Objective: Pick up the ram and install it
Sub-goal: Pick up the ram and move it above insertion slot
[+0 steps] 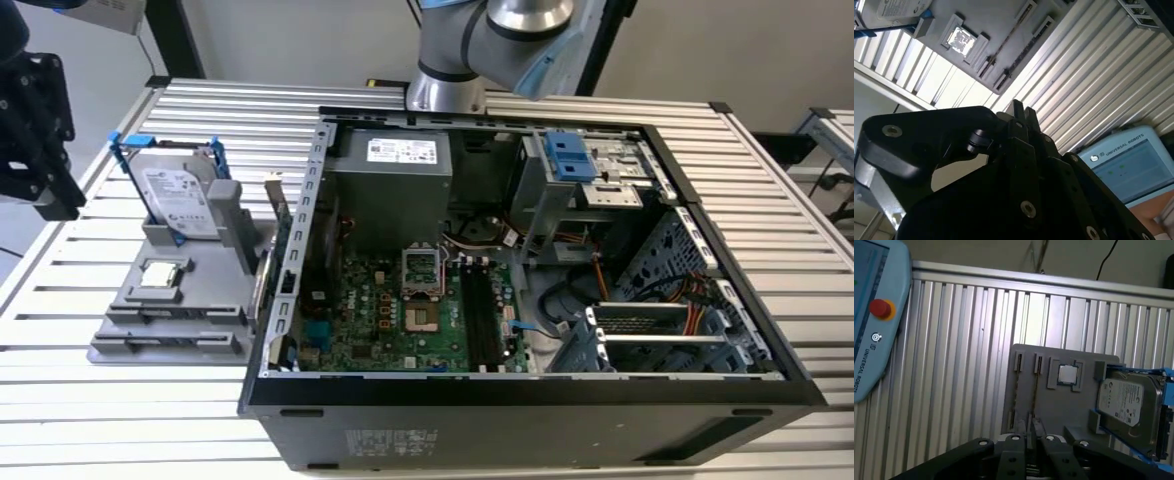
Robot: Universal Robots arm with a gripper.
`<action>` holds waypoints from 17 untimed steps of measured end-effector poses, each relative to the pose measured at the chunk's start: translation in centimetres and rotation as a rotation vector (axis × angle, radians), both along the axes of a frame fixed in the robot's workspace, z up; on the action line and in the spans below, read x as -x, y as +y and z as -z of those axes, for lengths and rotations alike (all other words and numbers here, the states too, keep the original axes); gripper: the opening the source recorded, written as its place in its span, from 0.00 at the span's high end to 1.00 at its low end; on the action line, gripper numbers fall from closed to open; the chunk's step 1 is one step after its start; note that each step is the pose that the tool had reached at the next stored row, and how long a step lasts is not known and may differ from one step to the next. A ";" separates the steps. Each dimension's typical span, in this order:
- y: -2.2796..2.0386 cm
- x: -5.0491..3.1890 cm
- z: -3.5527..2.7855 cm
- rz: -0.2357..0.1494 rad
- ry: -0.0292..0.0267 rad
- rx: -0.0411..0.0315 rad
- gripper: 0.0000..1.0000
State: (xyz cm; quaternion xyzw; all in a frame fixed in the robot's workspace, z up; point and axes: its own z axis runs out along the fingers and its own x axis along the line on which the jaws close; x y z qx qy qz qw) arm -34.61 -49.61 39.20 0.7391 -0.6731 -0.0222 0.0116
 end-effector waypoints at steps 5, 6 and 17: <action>0.00 0.00 0.01 -0.002 0.0000 0.0001 0.00; 0.01 0.00 0.09 0.003 -0.0006 -0.0001 0.00; 0.02 -0.14 1.85 0.092 -0.0010 -0.0034 0.00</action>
